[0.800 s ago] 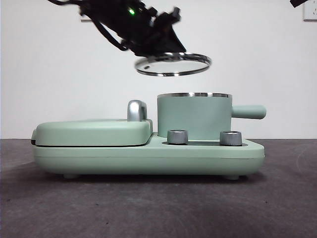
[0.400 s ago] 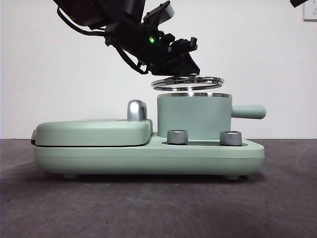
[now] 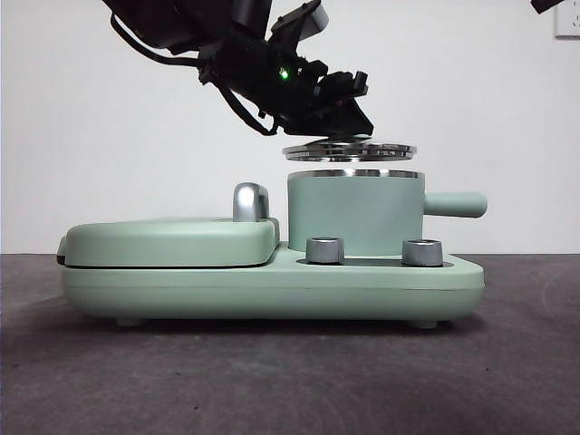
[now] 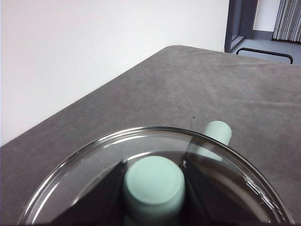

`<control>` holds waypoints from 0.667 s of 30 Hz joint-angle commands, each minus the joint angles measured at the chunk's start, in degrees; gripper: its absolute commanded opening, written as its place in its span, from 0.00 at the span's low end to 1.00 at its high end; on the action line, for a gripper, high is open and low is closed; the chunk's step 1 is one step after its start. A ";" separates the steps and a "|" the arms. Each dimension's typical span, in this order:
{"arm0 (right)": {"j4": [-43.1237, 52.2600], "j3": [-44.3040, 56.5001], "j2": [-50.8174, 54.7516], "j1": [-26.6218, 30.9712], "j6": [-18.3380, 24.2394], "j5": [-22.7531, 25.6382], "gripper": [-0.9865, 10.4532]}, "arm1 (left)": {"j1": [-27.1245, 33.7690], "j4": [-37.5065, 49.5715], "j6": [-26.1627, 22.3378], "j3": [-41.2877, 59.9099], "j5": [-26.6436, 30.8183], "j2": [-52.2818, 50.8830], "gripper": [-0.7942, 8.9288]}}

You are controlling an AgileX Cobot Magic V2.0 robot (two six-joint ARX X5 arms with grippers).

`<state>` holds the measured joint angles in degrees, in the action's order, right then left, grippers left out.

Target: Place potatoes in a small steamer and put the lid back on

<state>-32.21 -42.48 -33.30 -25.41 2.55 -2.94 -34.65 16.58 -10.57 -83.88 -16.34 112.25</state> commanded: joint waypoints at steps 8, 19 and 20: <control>0.42 -0.26 -0.28 -0.33 0.09 0.02 0.39 | -0.72 2.75 -0.50 -1.90 -0.26 2.71 0.10; 0.42 -0.26 -0.28 -0.33 1.31 0.02 0.39 | -0.90 2.71 -0.28 -1.90 -1.73 3.19 0.10; 0.42 -0.26 -0.28 -0.33 1.31 0.02 0.39 | -0.90 2.64 -0.28 -1.90 -1.73 3.19 0.10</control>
<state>-32.21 -42.48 -33.30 -25.41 3.20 -2.94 -34.96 17.43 -10.55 -83.92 -17.76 114.37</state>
